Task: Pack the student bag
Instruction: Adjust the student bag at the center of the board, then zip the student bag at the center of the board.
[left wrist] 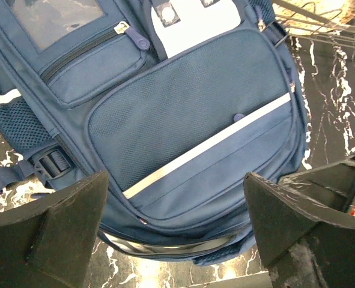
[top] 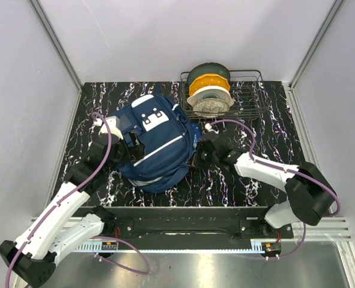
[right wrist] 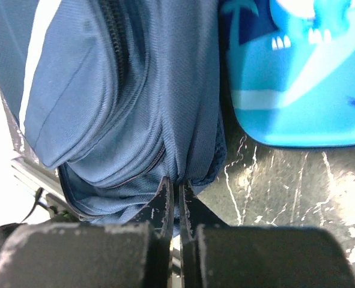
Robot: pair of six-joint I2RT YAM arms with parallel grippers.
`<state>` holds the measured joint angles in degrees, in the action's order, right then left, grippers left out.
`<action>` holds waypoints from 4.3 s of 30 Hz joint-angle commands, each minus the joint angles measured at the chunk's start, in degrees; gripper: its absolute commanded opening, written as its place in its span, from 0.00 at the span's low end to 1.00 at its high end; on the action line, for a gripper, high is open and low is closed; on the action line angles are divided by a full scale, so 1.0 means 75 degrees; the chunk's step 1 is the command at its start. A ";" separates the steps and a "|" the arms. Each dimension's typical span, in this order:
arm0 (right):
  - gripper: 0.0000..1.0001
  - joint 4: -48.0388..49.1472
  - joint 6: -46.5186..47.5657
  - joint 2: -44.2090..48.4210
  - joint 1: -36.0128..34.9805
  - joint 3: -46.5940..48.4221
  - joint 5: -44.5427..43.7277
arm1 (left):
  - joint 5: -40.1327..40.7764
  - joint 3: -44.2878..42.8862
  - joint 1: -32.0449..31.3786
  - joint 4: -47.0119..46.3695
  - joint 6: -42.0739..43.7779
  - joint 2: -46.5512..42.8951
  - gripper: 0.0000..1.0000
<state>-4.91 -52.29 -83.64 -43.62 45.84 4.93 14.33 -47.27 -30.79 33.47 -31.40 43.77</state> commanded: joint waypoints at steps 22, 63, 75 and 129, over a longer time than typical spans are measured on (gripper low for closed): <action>0.00 -0.2673 0.6034 -0.0249 0.1128 0.3742 -0.0446 | -0.0269 0.0653 0.0308 -0.0478 -0.0582 -0.0386 0.99; 0.66 -0.1550 0.0282 0.2574 -0.1940 0.0427 -0.2541 | -0.0199 0.4403 0.0952 -0.4064 -0.3373 0.0621 0.59; 0.69 -0.0484 -0.1862 0.0220 -0.4169 0.0731 -0.4735 | -0.0468 0.4580 0.1327 -0.4744 -0.2694 0.1172 0.60; 0.33 -0.1667 -0.0823 -0.5571 -0.4134 0.5559 -0.7091 | -0.2121 0.4415 0.1855 -0.4873 -0.0946 0.0527 0.04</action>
<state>-18.72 -62.81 -124.25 -75.79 85.21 -43.92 1.96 -13.34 -16.88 0.36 -39.86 47.83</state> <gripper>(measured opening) 0.343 0.176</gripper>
